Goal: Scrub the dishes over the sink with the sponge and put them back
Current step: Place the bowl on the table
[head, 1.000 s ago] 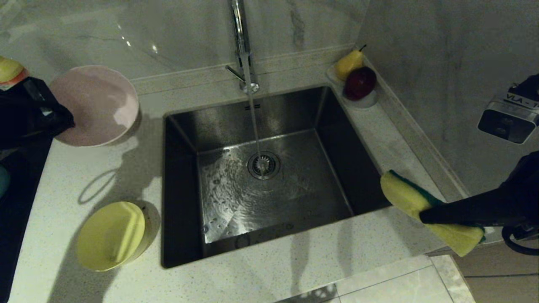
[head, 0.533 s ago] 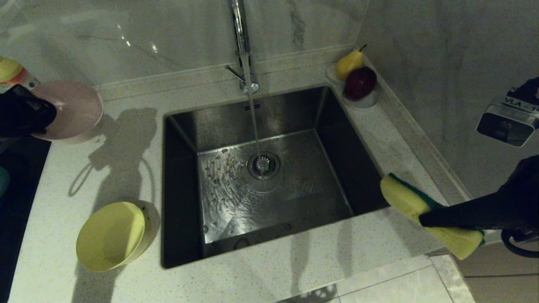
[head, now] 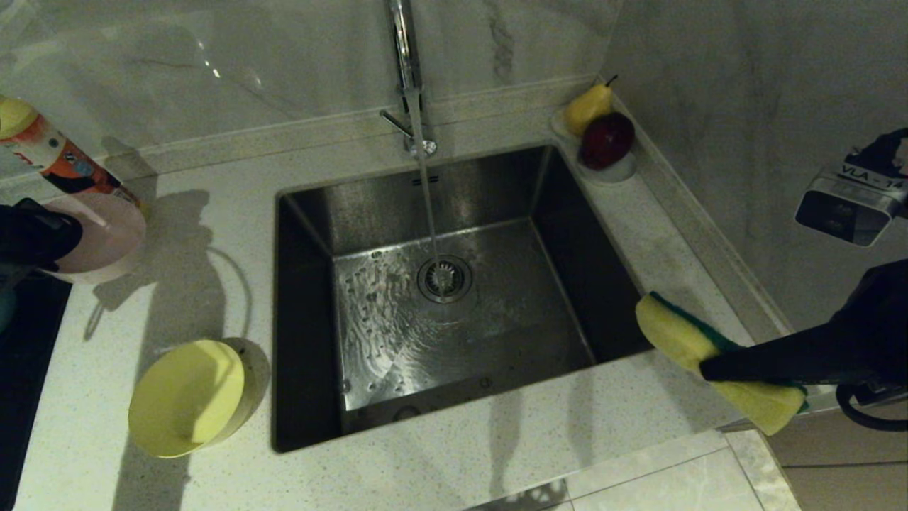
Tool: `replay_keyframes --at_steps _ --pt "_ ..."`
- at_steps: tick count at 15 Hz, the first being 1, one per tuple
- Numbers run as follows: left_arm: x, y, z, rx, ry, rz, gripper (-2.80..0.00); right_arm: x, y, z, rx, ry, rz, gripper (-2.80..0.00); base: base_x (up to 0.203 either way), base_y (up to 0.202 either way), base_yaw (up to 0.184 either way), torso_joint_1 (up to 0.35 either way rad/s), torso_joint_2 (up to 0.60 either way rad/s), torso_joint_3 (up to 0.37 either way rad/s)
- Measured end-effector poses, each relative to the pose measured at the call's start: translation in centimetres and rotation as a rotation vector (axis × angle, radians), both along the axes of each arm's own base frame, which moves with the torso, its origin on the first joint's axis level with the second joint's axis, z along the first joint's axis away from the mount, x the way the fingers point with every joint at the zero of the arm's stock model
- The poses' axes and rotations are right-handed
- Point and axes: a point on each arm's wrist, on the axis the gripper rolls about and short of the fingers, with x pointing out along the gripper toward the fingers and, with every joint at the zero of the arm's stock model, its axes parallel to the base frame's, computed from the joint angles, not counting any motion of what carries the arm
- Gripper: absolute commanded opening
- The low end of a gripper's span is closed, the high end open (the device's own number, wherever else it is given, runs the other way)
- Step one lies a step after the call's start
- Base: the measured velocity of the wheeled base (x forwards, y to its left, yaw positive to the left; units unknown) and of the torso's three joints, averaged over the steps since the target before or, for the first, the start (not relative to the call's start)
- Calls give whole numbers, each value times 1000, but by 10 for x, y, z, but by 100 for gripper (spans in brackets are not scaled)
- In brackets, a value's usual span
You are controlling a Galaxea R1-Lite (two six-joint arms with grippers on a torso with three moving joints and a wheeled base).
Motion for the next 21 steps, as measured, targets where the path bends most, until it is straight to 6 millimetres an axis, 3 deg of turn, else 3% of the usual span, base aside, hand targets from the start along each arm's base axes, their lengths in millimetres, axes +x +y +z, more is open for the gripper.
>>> replay_keyframes --at_steps 5,10,11,16,18,21 --pt "17 19 -31 -106 54 22 -280 1 0 -1 0 3 2 -280 0 0 0 0 0 0" --pt "25 30 -44 -163 65 -1 -280 0 0 -1 0 5 3 -280 0 0 0 0 0 0" --pt "26 31 -45 -171 65 -6 0 -1 0 0 0 4 2 -280 0 0 0 0 0 0" --pt "23 32 -42 -178 52 4 0 -2 -1 0 1 4 3 -280 0 0 0 0 0 0" --pt "15 28 -28 -161 12 -3 0 -3 -1 0 2 0 2 -280 0 0 0 0 0 0" --pt "-6 18 10 -101 -82 -22 0 -4 -2 3 6 -10 3 -280 0 0 0 0 0 0"
